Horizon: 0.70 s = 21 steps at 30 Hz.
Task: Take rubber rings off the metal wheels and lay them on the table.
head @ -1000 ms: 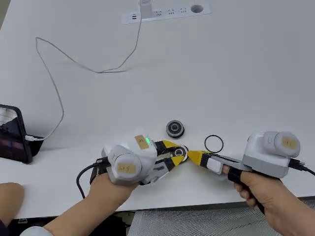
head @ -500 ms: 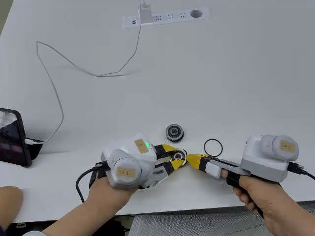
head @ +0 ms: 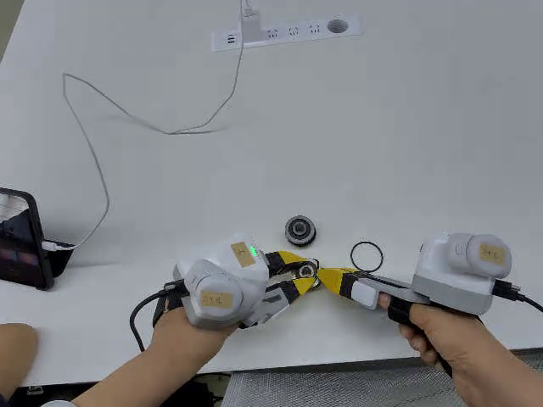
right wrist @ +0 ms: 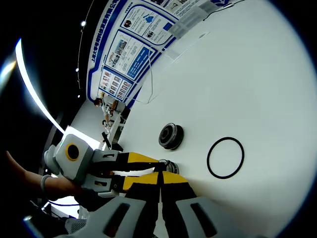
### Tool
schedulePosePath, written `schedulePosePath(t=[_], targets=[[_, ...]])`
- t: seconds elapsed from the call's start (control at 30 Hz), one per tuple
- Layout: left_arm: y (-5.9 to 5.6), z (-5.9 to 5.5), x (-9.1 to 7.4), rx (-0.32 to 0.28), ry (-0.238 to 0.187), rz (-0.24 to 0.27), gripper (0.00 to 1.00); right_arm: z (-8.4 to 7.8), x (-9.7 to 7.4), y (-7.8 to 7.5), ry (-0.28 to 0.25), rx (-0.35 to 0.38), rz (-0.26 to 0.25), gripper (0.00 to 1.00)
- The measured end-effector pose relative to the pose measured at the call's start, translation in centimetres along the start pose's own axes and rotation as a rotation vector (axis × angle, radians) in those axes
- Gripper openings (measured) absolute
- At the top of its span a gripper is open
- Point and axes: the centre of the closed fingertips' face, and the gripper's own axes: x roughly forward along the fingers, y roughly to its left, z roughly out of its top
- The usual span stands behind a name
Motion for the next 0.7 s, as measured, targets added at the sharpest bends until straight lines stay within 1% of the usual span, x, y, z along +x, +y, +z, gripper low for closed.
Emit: schedulePosePath(t=[0.7], targets=[[0.10,-0.10,0.05,-0.001,-0.002,-0.001,0.14,-0.04,0.07,0.97,-0.001,0.005,0.033,0.01]])
